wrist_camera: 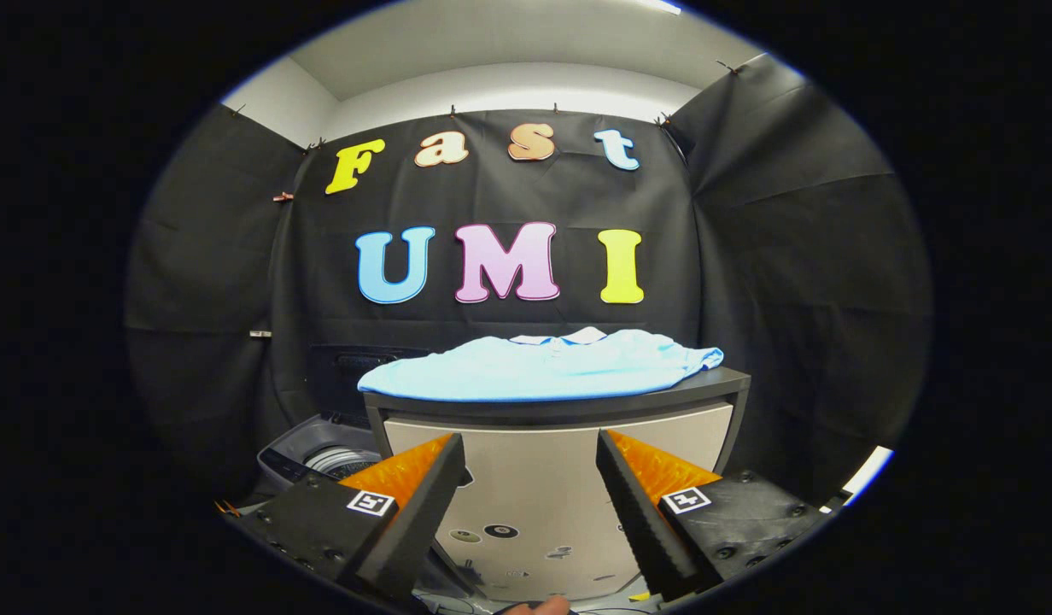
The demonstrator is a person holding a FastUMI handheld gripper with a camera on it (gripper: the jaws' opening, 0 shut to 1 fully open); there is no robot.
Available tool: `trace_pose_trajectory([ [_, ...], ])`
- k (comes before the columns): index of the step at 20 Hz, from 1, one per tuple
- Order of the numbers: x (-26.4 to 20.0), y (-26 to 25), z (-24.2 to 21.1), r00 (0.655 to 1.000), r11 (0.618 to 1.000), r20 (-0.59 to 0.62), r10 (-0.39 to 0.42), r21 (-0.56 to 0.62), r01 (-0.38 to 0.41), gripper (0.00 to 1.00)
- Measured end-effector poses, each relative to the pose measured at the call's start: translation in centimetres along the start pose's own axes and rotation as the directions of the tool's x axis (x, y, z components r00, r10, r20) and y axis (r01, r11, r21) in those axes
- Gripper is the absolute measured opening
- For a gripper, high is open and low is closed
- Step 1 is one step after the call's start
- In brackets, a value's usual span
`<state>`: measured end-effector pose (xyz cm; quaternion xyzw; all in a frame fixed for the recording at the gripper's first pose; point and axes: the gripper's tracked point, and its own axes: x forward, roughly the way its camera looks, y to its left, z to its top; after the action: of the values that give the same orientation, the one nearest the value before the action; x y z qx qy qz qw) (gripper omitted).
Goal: Put the clothes into the washing machine and then close the washing machine lid.
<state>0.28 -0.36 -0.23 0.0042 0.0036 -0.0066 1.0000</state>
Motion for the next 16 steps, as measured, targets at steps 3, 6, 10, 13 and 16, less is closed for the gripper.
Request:
trace_pose_trajectory([
  [3,0.3,0.1,0.1,1.0,1.0,-0.002,0.003,0.002,-0.003,0.98],
  [6,0.9,0.1,1.3,1.0,1.0,0.014,0.0,-0.005,0.0,0.98],
  [10,2.3,0.1,3.2,0.999,1.0,0.041,0.002,0.001,-0.002,0.98],
  [13,3.8,-0.3,5.1,0.998,1.0,0.055,-0.008,0.009,0.008,0.98],
  [16,5.6,-0.1,7.6,0.996,0.999,0.092,0.001,0.039,-0.005,0.98],
])
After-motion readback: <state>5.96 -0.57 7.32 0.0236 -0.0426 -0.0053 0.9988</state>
